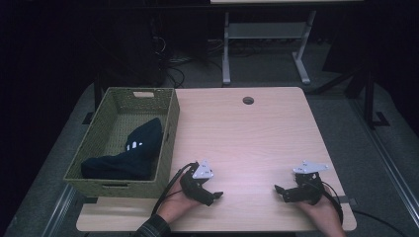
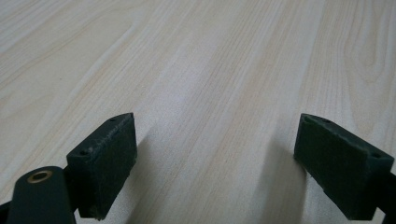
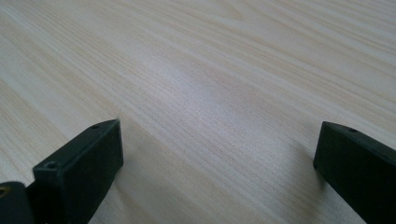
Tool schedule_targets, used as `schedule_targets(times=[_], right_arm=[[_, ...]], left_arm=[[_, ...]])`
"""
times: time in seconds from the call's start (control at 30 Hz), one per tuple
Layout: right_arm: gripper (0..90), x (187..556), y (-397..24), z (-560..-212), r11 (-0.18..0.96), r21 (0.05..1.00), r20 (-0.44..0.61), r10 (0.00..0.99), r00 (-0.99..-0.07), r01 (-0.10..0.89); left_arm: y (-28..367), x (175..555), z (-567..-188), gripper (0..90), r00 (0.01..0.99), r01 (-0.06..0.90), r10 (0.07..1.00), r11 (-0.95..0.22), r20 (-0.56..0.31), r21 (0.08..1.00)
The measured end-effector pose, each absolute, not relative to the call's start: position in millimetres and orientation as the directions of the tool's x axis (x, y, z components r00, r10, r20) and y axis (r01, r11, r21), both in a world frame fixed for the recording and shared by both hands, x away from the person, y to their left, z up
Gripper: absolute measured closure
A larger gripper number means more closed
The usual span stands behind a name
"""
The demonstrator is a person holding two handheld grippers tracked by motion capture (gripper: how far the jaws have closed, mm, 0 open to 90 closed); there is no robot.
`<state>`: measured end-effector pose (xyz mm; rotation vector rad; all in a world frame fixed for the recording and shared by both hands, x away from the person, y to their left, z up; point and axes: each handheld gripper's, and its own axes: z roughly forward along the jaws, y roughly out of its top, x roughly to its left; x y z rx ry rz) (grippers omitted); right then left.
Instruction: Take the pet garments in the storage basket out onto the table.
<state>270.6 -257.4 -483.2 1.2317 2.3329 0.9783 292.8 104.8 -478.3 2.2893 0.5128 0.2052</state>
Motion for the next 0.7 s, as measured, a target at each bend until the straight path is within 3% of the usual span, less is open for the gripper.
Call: schedule_targets(times=[0.7], right_arm=[[1.1, 269.7, -257.2, -483.3, 0.389, 0.703, 0.029, 0.821, -0.571, 0.596]], left_arm=[[102.7, 291.6, -468.8, 12.8, 0.912, 0.271, 0.409, -0.644, 0.022, 0.715]])
